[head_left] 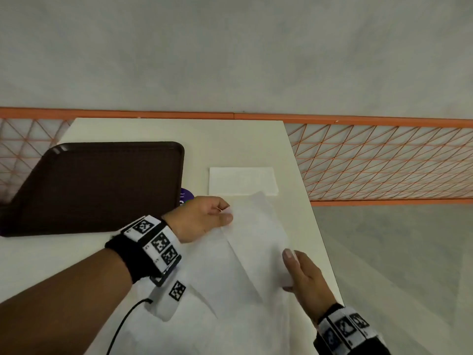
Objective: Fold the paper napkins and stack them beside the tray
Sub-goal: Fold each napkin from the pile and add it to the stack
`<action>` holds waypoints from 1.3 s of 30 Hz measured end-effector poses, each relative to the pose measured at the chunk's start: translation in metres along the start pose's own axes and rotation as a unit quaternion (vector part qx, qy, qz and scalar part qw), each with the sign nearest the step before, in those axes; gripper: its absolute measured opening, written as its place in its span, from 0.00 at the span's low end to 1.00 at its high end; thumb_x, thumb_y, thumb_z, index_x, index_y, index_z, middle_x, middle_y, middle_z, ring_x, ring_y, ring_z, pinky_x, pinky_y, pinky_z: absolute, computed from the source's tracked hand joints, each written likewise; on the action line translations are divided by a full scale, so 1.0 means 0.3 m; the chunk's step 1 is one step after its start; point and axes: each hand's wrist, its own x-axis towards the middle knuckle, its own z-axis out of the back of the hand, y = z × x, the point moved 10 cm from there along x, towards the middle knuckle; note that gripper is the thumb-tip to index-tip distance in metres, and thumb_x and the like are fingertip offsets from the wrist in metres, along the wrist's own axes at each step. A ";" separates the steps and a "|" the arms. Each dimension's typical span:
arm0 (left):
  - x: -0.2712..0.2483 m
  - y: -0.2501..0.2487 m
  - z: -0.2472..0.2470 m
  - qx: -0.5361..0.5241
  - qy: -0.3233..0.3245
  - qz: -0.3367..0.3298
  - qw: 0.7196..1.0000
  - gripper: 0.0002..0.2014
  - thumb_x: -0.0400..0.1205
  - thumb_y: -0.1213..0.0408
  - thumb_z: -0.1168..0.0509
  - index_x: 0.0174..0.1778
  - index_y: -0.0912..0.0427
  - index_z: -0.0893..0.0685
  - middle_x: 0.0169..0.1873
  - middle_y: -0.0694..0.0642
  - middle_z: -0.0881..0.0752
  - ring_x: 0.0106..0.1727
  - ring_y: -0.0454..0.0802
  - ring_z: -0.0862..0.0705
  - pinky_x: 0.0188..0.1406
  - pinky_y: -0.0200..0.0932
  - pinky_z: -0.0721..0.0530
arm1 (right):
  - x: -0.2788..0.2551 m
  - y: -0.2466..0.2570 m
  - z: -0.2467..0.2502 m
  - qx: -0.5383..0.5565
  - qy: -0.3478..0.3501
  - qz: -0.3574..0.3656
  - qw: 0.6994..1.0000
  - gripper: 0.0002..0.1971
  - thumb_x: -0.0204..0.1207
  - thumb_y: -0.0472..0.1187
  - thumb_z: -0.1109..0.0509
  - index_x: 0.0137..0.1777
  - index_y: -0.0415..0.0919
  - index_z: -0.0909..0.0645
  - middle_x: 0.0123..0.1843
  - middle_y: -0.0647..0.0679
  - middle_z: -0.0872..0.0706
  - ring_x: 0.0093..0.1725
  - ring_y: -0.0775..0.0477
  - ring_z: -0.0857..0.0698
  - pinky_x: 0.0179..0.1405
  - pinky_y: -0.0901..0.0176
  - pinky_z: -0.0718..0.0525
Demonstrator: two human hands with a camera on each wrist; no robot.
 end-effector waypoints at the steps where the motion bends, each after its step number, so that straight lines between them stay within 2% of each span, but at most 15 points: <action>1: -0.019 0.034 0.036 -0.054 -0.036 0.012 0.998 0.07 0.82 0.67 0.33 0.53 0.66 0.16 0.47 0.66 0.11 0.45 0.54 0.15 0.53 0.51 0.19 | -0.002 -0.010 -0.035 0.065 0.030 -0.027 0.997 0.29 0.69 0.65 0.34 0.62 0.46 0.19 0.57 0.49 0.12 0.56 0.46 0.13 0.52 0.50 0.11; 3: -0.056 0.124 0.094 -0.116 -0.112 0.042 0.986 0.05 0.83 0.68 0.34 0.50 0.64 0.14 0.46 0.67 0.11 0.45 0.59 0.15 0.55 0.58 0.18 | -0.011 -0.018 -0.091 0.156 0.061 -0.065 0.984 0.25 0.70 0.58 0.27 0.62 0.43 0.17 0.56 0.40 0.10 0.56 0.37 0.12 0.57 0.41 0.12; 6: -0.117 0.272 0.137 -0.135 -0.200 0.094 0.966 0.05 0.82 0.66 0.34 0.46 0.57 0.13 0.46 0.63 0.10 0.47 0.60 0.12 0.60 0.64 0.17 | -0.015 0.003 -0.150 0.188 0.070 -0.060 0.978 0.14 0.77 0.41 0.27 0.61 0.40 0.16 0.53 0.43 0.08 0.51 0.41 0.10 0.51 0.46 0.12; 9: -0.180 0.367 0.149 -0.097 -0.247 0.138 0.954 0.06 0.82 0.63 0.35 0.53 0.52 0.18 0.49 0.52 0.12 0.53 0.56 0.13 0.63 0.59 0.18 | -0.008 0.011 -0.174 0.181 0.049 -0.056 0.981 0.12 0.79 0.36 0.29 0.62 0.41 0.18 0.49 0.42 0.07 0.45 0.43 0.09 0.40 0.52 0.13; 11: -0.216 0.389 0.158 -0.041 -0.262 0.152 0.952 0.16 0.83 0.62 0.37 0.67 0.50 0.22 0.59 0.49 0.17 0.62 0.53 0.17 0.69 0.53 0.22 | -0.004 0.010 -0.180 0.175 0.031 -0.053 0.983 0.15 0.79 0.36 0.28 0.64 0.44 0.22 0.48 0.41 0.07 0.48 0.40 0.09 0.39 0.51 0.12; 14: -0.241 0.387 0.157 -0.021 -0.254 0.133 0.958 0.23 0.85 0.60 0.39 0.77 0.47 0.29 0.69 0.49 0.23 0.68 0.48 0.23 0.73 0.45 0.28 | 0.005 0.014 -0.179 0.144 0.020 -0.025 0.989 0.22 0.77 0.35 0.26 0.66 0.53 0.26 0.48 0.38 0.09 0.52 0.36 0.10 0.50 0.38 0.12; 18: -0.246 0.370 0.125 -0.053 -0.195 0.088 0.976 0.13 0.82 0.59 0.33 0.63 0.46 0.17 0.60 0.45 0.18 0.68 0.44 0.21 0.66 0.38 0.27 | 0.006 0.021 -0.190 0.081 0.039 -0.006 0.996 0.14 0.74 0.33 0.25 0.58 0.48 0.15 0.46 0.38 0.10 0.45 0.40 0.12 0.56 0.32 0.16; 22: -0.258 0.388 0.103 0.021 -0.134 0.111 0.985 0.18 0.74 0.63 0.24 0.59 0.46 0.16 0.58 0.45 0.17 0.62 0.43 0.21 0.62 0.35 0.25 | 0.003 0.040 -0.198 -0.023 0.068 0.024 0.997 0.14 0.70 0.31 0.21 0.51 0.48 0.12 0.41 0.42 0.11 0.38 0.47 0.15 0.44 0.52 0.14; 27: -0.280 0.326 0.146 0.121 -0.179 0.066 0.974 0.06 0.78 0.60 0.28 0.49 0.47 0.14 0.47 0.43 0.14 0.54 0.44 0.17 0.49 0.31 0.24 | -0.008 0.118 -0.171 -0.191 0.025 0.098 0.976 0.07 0.73 0.41 0.22 0.44 0.56 0.15 0.42 0.54 0.14 0.39 0.57 0.17 0.36 0.76 0.24; 29: -0.287 0.290 0.162 0.141 -0.197 0.040 0.969 0.04 0.78 0.59 0.28 0.46 0.47 0.14 0.48 0.42 0.17 0.55 0.43 0.18 0.48 0.27 0.26 | -0.021 0.165 -0.161 -0.223 0.004 0.132 0.966 0.06 0.72 0.43 0.22 0.41 0.56 0.15 0.45 0.57 0.15 0.44 0.59 0.17 0.38 0.77 0.27; 31: -0.294 0.256 0.171 0.152 -0.201 0.018 0.967 0.04 0.77 0.58 0.27 0.45 0.46 0.15 0.59 0.41 0.23 0.62 0.40 0.23 0.60 0.31 0.27 | -0.036 0.210 -0.156 -0.258 -0.003 0.170 0.951 0.07 0.72 0.45 0.22 0.38 0.58 0.16 0.49 0.60 0.19 0.50 0.59 0.19 0.46 0.73 0.28; 33: -0.298 0.233 0.173 0.125 -0.190 0.000 0.974 0.04 0.77 0.59 0.27 0.44 0.45 0.14 0.64 0.37 0.27 0.67 0.36 0.28 0.67 0.37 0.31 | -0.046 0.238 -0.146 -0.261 0.008 0.191 0.946 0.06 0.72 0.46 0.22 0.38 0.56 0.15 0.57 0.66 0.22 0.56 0.64 0.22 0.54 0.70 0.30; 35: -0.301 0.218 0.172 0.075 -0.177 -0.015 0.981 0.04 0.77 0.60 0.27 0.44 0.46 0.13 0.62 0.36 0.20 0.65 0.36 0.23 0.66 0.38 0.28 | -0.051 0.250 -0.131 -0.209 0.030 0.189 0.959 0.03 0.73 0.44 0.22 0.40 0.52 0.14 0.57 0.69 0.19 0.54 0.68 0.21 0.53 0.71 0.28; 37: -0.300 0.212 0.168 0.011 -0.173 -0.020 0.985 0.03 0.78 0.62 0.28 0.46 0.50 0.11 0.50 0.46 0.10 0.54 0.43 0.14 0.60 0.42 0.19 | -0.046 0.241 -0.111 -0.119 0.044 0.161 0.979 0.03 0.74 0.41 0.23 0.41 0.45 0.14 0.41 0.61 0.13 0.38 0.60 0.17 0.40 0.72 0.24; 39: -0.294 0.225 0.159 -0.028 -0.187 -0.008 0.982 0.03 0.80 0.63 0.29 0.46 0.55 0.11 0.43 0.53 0.09 0.44 0.50 0.12 0.47 0.42 0.15 | -0.029 0.209 -0.092 -0.067 0.029 0.128 0.989 0.03 0.75 0.39 0.24 0.41 0.43 0.15 0.34 0.54 0.13 0.33 0.54 0.19 0.32 0.66 0.23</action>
